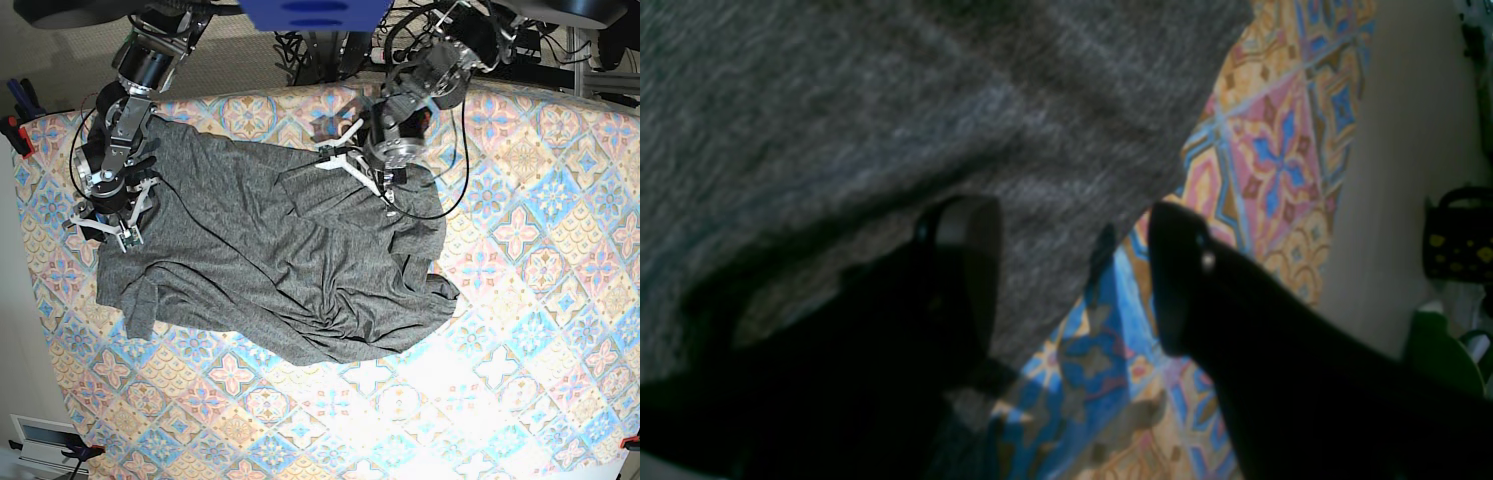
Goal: Layout the t-shirt on the table in an organized manner, then fold the t-shirt properly
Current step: 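Lower the left gripper onto the middle of the shirt and grasp fabric, then lift the grasped fabric with the left gripper and drag it toward the right gripper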
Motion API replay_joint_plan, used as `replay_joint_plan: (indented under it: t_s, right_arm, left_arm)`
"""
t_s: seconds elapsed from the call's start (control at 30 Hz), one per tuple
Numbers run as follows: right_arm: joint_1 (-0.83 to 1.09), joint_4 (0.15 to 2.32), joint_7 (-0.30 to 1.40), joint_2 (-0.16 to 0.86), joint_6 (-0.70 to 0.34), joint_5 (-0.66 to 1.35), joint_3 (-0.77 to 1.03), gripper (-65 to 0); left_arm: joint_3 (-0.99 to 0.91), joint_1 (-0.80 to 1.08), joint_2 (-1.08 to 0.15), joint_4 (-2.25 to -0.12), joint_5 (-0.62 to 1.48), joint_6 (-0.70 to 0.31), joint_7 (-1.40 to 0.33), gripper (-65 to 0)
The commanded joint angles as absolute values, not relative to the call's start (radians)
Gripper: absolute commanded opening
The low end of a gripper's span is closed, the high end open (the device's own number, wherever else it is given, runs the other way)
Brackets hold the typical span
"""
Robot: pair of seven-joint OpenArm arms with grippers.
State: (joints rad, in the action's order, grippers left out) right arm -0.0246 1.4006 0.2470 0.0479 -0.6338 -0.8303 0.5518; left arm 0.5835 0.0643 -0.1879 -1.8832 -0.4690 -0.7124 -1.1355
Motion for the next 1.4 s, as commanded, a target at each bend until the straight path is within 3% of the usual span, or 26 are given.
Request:
replay_joint_plan:
  t_s: [0.0, 0.5, 0.93, 1.13, 1.37]
  right_arm:
    - [-0.005, 1.379, 0.332, 0.041, -0.698, -0.874, 0.55, -30.1]
    - [-0.005, 1.379, 0.332, 0.044, -0.698, -0.874, 0.556, -30.1]
    - [-0.005, 1.379, 0.332, 0.044, -0.698, -0.874, 0.556, -30.1]
    - [0.008, 1.379, 0.332, 0.045, -0.698, -0.874, 0.552, -30.1]
    - [0.008, 1.379, 0.332, 0.042, -0.698, -0.874, 0.549, -30.1]
  left_arm:
    - [0.582, 0.041, -0.176, -1.943, -0.476, -0.698, -1.139, -56.5]
    - [0.579, 0.036, -0.168, -2.058, -0.476, -0.698, -1.159, -58.5]
    - [0.585, 0.045, -0.001, -2.063, -0.704, -0.698, -1.159, -57.9]
    - [0.588, 0.096, -0.001, -2.058, -0.901, -0.698, -1.153, -47.9]
    - [0.588, 0.174, -0.048, -2.055, -0.857, -0.698, -1.125, -29.7]
